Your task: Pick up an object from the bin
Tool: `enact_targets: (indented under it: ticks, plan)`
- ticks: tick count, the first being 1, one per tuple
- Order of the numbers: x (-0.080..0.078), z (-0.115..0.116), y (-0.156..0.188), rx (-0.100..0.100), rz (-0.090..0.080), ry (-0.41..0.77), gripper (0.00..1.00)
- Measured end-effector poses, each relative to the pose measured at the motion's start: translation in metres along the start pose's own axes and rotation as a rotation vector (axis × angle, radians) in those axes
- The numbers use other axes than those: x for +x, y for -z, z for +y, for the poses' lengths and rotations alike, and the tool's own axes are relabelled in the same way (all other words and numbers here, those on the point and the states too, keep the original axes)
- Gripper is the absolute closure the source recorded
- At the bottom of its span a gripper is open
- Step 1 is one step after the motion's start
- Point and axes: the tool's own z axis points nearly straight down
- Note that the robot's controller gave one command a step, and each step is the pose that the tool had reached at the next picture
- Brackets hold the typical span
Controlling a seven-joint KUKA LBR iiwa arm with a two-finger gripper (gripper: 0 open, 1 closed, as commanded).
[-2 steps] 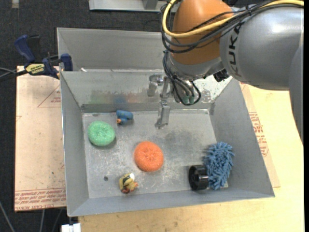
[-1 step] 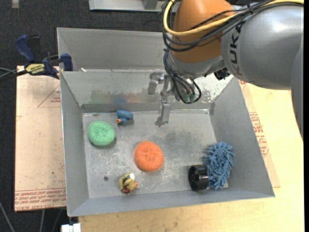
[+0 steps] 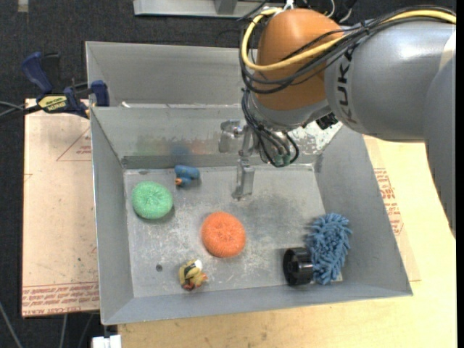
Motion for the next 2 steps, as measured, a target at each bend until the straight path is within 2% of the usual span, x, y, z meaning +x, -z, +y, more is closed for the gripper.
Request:
enact_targets:
  ticks: [1, 2]
  plan:
    - [0.026, 0.015, -0.062, 0.000, 0.004, 0.105, 0.00]
    - [0.042, 0.009, -0.094, -0.003, 0.004, 0.243, 0.00]
